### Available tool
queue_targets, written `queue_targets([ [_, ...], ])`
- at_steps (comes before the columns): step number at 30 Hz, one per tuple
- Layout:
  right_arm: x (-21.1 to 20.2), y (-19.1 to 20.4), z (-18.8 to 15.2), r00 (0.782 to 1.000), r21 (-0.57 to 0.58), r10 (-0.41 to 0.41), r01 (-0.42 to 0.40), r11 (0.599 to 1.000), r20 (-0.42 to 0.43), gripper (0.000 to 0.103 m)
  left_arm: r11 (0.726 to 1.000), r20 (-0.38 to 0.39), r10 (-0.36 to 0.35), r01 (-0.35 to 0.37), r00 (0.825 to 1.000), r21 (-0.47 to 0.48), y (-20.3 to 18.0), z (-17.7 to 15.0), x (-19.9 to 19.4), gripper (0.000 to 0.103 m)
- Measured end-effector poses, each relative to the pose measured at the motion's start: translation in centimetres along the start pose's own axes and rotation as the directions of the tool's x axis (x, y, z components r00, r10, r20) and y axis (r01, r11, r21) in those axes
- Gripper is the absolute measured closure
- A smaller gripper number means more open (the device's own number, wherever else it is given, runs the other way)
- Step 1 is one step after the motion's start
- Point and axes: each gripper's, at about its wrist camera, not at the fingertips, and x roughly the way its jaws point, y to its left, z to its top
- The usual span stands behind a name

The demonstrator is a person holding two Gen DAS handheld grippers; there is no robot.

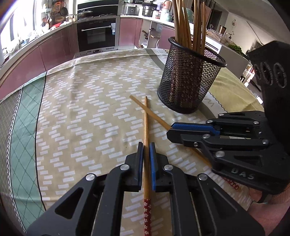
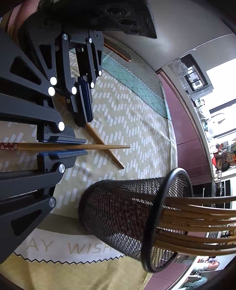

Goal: Organize utensils
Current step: 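Lift the left tool's chopstick upright while the right tool raises its own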

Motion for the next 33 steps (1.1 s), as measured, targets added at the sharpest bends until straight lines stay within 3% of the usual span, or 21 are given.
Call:
queue_targets([
  [11,-3.8,0.0,-0.1,0.995,-0.002,0.039,-0.039,0.999,0.093,0.097,1.0,0.039,0.001,-0.001,0.999,-0.009,-0.1,0.6,-1.3,0.095],
  [33,-8.5,-0.6,0.4,0.972,0.009,0.073,-0.077,0.997,0.224,0.097,0.992,0.148,-0.113,0.119,0.983,-0.036,0.0,1.5,-6.2,0.095],
])
